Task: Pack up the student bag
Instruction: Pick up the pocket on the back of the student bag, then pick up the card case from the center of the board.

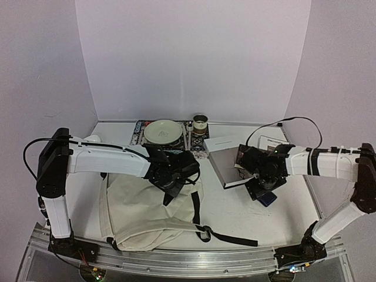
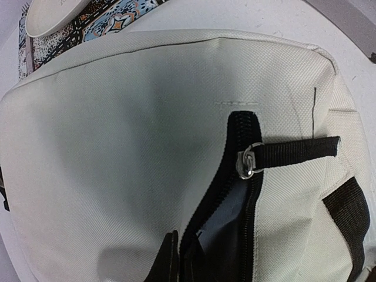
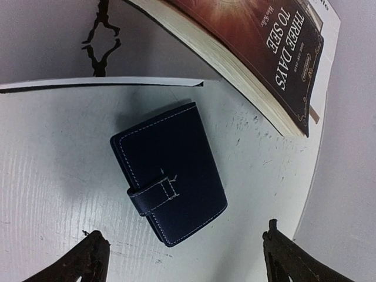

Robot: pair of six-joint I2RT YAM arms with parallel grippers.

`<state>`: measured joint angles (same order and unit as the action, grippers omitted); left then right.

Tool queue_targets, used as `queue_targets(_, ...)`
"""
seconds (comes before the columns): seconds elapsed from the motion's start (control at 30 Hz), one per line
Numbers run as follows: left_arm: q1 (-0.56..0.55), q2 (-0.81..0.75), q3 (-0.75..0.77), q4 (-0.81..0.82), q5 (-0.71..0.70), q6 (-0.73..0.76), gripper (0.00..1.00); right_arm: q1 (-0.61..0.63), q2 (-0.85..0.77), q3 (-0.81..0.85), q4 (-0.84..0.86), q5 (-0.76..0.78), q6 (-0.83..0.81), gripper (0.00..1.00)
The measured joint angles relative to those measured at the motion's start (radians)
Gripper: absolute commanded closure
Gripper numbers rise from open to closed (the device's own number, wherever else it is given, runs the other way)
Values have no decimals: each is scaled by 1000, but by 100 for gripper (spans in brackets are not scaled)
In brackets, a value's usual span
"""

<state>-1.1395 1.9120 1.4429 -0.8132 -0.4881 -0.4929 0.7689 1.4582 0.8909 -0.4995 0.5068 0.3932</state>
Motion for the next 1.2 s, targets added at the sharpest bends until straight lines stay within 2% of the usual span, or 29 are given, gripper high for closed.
queue_targets(0.2, 6, 0, 0, 7, 11, 7, 100, 78, 147, 95, -100, 83, 1, 22)
queue_targets(0.3, 7, -2, -5, 12, 15, 9, 100, 99, 227, 118, -139, 116, 5, 29)
queue_targets(0.43, 8, -4, -11, 19, 17, 15, 100, 111, 310, 137, -167, 161, 11, 34)
queue_targets(0.67, 9, -18, -15, 20, 22, 18, 100, 113, 401, 175, -188, 193, 0, 35)
queue_targets(1.0, 11, -21, -17, 21, 24, 19, 100, 59, 491, 203, -189, 150, -39, 40)
queue_targets(1.2, 12, -22, -17, 21, 26, 19, 100, 40, 529, 230, -212, 154, -52, 51)
